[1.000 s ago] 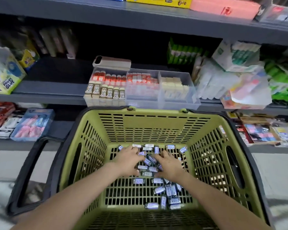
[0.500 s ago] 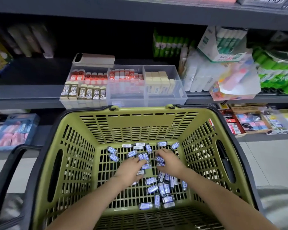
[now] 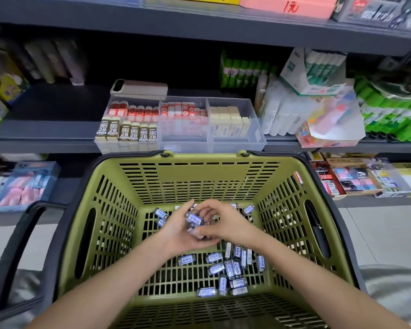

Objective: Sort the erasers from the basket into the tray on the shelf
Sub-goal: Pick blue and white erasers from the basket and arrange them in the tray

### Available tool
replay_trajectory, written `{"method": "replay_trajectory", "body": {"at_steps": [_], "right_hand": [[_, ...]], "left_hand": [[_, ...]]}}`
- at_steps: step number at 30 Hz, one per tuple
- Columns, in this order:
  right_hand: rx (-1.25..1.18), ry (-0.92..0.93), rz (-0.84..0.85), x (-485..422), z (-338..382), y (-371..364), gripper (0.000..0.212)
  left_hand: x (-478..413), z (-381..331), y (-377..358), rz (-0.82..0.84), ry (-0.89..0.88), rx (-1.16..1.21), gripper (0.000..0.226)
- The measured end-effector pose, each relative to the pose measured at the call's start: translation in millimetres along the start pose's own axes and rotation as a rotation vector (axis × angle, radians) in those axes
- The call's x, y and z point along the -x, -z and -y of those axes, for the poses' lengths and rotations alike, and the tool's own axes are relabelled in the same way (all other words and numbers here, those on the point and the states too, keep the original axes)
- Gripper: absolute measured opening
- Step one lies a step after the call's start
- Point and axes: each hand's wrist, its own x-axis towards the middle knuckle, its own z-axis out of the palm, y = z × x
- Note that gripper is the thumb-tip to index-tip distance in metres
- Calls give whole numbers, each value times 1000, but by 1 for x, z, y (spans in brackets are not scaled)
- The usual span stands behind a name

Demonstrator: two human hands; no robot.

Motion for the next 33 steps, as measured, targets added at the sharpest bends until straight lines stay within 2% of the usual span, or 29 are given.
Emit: {"method": "replay_trajectory", "body": {"at_steps": [2, 3, 4, 6, 8, 10, 13, 15, 17, 21, 25, 29, 33], "right_hand": [[-76, -43, -79, 3, 0, 9, 24], [-22, -94, -130, 4, -5, 16, 20], [139, -170, -143, 4, -15, 24, 23], [549, -389, -19, 9, -40, 32, 32], [734, -576, 89, 15, -65, 29, 42], [770, -603, 85, 17, -82, 19, 50], [879, -524, 63, 13, -95, 1, 58], [899, -507, 45, 9, -100, -8, 55], [812, -509, 35, 4, -103, -12, 42], [579, -517, 7, 5, -103, -9, 25], [75, -425, -32, 11, -69, 4, 22], [-354, -262, -54, 13, -10, 14, 21], [-522, -98, -91, 16, 32, 20, 24]], "left_hand": [[6, 3, 1, -17, 11, 4, 38], [7, 5, 3, -23, 4, -37, 36], [9, 6, 5, -27, -5, -74, 34], [13, 7, 8, -35, -14, -121, 35], [15, 6, 8, -35, -26, -138, 36], [17, 5, 6, -44, -42, -135, 35], [16, 5, 5, -85, -71, -173, 33], [16, 5, 6, -114, -81, -197, 31], [16, 6, 6, -140, -87, -228, 29], [16, 9, 5, -236, -139, -443, 28], [20, 9, 2, -240, -198, -553, 35], [37, -3, -12, -51, -203, -559, 48], [60, -21, -27, 160, -300, -516, 52]]}}
